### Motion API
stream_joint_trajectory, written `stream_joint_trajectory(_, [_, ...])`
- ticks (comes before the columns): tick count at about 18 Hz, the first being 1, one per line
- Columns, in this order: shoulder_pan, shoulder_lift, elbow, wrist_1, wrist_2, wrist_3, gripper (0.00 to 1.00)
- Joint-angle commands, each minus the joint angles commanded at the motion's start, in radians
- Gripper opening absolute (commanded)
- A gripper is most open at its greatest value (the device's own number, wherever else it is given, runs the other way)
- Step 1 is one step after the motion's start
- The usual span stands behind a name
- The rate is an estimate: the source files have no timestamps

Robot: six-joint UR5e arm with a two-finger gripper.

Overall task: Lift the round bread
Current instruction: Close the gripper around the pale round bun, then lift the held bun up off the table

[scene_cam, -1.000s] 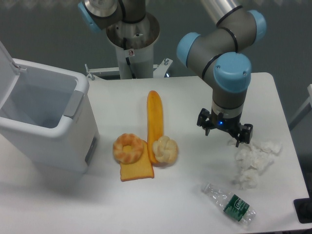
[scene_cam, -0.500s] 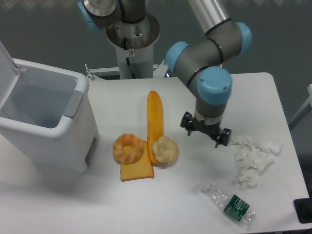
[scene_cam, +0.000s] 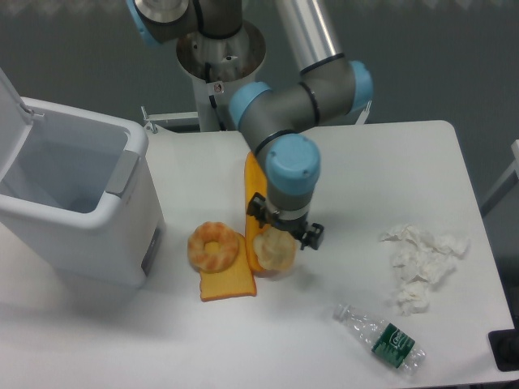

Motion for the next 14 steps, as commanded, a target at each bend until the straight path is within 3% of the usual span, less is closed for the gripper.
stream_joint_trajectory(1, [0.000,-0.002,0.000,0.000,0.000,0.003,1.00])
stream_joint_trajectory(4, [0.000,-0.008,0.006,0.000,0.003,0.002,0.67])
stream_joint_trajectory(7, [0.002,-0.014,0.006,-0.002,0.003,0.000,0.13])
stream_joint_trajectory(8, [0.008,-0.012,0.008,-0.002,0.002,0.002,0.02])
stream_joint_trajectory(14, [0.029,0.006,0.057,-0.006,0.017,-0.018,0.00])
